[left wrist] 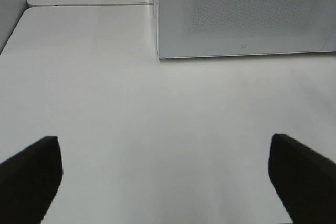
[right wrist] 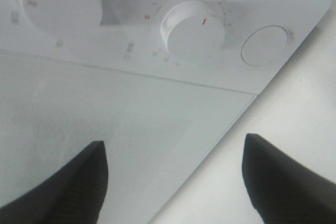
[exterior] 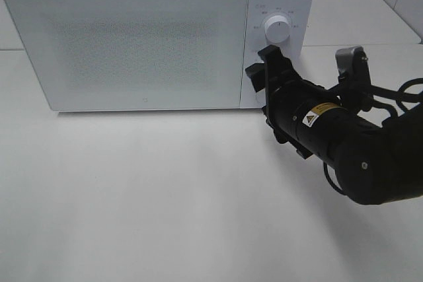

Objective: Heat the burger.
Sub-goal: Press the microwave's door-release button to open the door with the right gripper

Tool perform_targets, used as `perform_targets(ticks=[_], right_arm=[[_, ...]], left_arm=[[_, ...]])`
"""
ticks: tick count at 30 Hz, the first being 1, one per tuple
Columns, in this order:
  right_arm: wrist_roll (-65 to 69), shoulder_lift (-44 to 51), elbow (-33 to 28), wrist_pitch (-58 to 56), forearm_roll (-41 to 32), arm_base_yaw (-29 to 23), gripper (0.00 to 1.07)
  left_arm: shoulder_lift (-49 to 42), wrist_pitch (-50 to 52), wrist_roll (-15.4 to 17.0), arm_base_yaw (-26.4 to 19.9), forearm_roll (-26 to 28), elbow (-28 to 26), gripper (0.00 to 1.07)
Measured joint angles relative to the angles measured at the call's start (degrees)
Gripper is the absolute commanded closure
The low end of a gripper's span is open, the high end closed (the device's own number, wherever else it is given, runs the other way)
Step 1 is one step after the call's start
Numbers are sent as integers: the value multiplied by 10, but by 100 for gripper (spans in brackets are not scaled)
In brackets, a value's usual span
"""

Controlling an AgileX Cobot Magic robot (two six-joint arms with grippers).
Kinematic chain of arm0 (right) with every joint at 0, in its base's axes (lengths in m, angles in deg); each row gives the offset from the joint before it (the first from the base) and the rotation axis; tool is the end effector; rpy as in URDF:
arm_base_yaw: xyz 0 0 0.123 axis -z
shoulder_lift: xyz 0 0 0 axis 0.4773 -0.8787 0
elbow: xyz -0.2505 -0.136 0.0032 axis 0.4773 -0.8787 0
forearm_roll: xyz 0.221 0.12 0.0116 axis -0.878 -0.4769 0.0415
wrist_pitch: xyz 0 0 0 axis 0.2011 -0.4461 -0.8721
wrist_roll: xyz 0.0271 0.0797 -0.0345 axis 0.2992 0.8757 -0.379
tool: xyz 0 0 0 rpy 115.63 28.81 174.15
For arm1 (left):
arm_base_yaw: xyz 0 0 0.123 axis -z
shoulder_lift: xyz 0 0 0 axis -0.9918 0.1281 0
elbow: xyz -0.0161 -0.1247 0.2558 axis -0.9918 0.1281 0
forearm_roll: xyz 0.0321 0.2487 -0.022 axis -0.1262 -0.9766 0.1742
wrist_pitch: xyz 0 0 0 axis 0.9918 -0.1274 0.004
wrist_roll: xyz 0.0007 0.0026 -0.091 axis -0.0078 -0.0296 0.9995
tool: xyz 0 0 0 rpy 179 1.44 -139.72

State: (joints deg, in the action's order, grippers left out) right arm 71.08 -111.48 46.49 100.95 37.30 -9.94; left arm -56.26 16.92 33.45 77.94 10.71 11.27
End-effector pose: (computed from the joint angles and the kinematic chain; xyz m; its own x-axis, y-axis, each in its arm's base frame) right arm 0.2591 0.1679 0.1422 -0.3828 0.8514 -0.3585 0.0917 0.4212 0.9023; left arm -0.0077 -0.0158 0.2829 -0.4302 0.0274 -0.9023 0.0960 0.9953 -0.0155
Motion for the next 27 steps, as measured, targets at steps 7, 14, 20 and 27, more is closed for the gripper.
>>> perform_targets(ticks=[7, 14, 20, 27], right_arm=[[-181, 55, -1, -113, 36, 0, 38], [-366, 105, -1, -216, 40, 0, 38], [-497, 143, -2, -298, 42, 0, 38], [-578, 174, 2, -385, 45, 0, 38]], left_arm=[[0, 0, 0, 0, 0, 0, 7], [0, 0, 0, 0, 0, 0, 7], [0, 0, 0, 0, 0, 0, 7], [0, 0, 0, 0, 0, 0, 7]])
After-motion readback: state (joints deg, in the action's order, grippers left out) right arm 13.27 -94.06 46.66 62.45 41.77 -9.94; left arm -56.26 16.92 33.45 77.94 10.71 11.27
